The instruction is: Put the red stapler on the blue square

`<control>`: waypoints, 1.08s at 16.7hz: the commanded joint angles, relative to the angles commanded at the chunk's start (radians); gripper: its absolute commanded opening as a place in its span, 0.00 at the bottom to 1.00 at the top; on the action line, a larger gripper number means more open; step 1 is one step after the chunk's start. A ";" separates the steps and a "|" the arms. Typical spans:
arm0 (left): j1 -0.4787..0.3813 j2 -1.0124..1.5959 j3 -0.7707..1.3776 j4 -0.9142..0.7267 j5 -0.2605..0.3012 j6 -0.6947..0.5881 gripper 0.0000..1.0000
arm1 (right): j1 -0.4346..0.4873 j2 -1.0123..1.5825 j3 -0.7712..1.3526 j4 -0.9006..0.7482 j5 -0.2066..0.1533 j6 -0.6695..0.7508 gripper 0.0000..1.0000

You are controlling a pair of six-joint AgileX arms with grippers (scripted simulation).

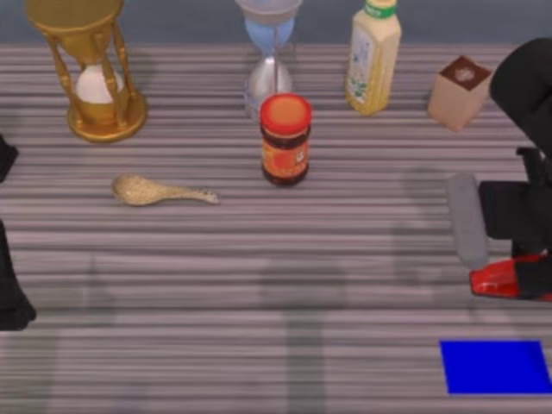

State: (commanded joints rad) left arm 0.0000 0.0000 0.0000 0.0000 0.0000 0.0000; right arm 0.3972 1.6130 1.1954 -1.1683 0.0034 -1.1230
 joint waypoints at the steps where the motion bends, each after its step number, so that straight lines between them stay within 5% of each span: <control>1: 0.000 0.000 0.000 0.000 0.000 0.000 1.00 | 0.013 -0.044 -0.044 0.005 0.001 -0.011 0.00; 10: 0.000 0.000 0.000 0.000 0.000 0.000 1.00 | 0.029 -0.104 -0.125 0.028 0.001 -0.025 0.00; 18: 0.000 0.000 0.000 0.000 0.000 0.000 1.00 | 0.033 0.015 -0.349 0.388 0.001 -0.027 0.00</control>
State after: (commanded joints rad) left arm 0.0000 0.0000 0.0000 0.0000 0.0000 0.0000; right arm 0.4305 1.6275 0.8462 -0.7807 0.0048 -1.1505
